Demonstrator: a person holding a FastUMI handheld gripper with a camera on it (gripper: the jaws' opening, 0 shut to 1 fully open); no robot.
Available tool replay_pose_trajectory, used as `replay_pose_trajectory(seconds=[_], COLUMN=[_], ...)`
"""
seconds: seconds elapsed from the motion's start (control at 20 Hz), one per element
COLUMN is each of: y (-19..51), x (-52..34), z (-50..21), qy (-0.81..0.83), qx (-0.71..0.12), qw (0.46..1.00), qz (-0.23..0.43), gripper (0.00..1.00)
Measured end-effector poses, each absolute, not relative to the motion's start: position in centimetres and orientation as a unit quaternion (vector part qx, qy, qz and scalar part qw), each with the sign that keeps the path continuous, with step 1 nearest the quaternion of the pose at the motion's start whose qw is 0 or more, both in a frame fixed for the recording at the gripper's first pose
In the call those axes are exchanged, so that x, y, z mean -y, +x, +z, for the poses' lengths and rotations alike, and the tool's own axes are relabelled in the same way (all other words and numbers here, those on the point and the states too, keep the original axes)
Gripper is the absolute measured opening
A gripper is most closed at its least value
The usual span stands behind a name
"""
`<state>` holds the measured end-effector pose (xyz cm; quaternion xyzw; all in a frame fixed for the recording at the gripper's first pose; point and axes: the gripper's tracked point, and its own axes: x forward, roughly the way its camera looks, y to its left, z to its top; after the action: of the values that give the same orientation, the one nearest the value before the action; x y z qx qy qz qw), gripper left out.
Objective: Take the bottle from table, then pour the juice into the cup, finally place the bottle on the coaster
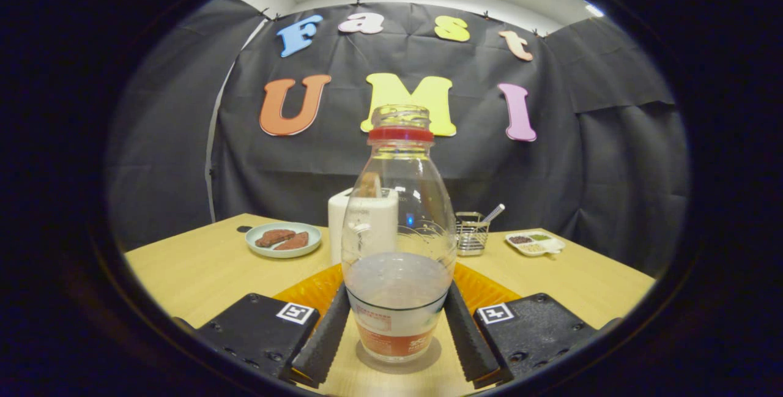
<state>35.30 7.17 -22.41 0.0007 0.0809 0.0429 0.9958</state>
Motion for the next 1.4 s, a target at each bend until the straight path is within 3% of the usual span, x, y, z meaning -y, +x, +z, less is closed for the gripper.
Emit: replay_pose_trajectory(seconds=[0.2,0.35,0.45,1.0,1.4], y=[35.3,35.2,35.0,31.7,27.3], x=[-7.1,-6.6,-6.7,-6.5,-4.9], z=[-24.4,-23.9,-23.4,-19.5,-10.8], qy=[0.013,0.015,0.012,0.026,-0.005], qx=[-0.099,-0.092,-0.087,-0.097,-0.074], qw=[0.994,0.995,0.995,0.994,0.997], qz=[0.049,0.044,0.046,0.053,0.030], gripper=[0.83,0.98,1.00,1.00,1.00])
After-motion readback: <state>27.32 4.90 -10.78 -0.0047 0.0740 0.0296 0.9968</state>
